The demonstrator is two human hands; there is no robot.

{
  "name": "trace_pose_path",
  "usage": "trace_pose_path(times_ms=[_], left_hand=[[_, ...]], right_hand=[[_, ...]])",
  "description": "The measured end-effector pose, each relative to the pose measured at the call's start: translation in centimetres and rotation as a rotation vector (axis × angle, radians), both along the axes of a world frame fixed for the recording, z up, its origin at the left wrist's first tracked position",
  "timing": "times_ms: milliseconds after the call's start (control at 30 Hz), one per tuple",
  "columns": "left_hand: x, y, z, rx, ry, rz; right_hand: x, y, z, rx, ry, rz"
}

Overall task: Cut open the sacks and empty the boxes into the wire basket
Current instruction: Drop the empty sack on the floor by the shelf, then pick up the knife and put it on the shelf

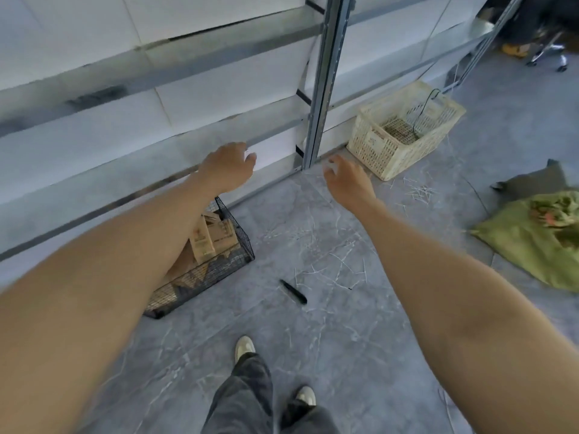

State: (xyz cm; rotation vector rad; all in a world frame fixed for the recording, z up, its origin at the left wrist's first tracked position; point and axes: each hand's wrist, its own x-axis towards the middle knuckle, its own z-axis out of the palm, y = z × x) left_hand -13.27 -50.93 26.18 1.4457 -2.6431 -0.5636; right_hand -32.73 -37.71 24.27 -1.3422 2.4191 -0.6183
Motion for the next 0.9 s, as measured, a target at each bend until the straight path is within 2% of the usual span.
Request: trace_pose_path(times_ms=[233, 433, 600, 900], left_hand=[[-1.8, -4.9, -6.3, 0.121, -0.097, -0.096], [-2.5, -6.6, -15.1, 0.236, -0.157, -0.158], [-3.1, -6.3, -25.2, 0.281, -0.209, -0.125], [-4.2, -3.1, -48.7, 0.375, -0.315, -0.150]], right_hand=[[-0.2, -4.4, -6.0, 0.098, -0.086, -0.112], [-0.7, -5.1, -14.6, 0.207, -0.160, -0.169], [-1.1, -4.5, -25.4, 0.301, -0.209, -0.142], [-0.6, -2.0, -48.9, 0.486, -0.242, -0.065]])
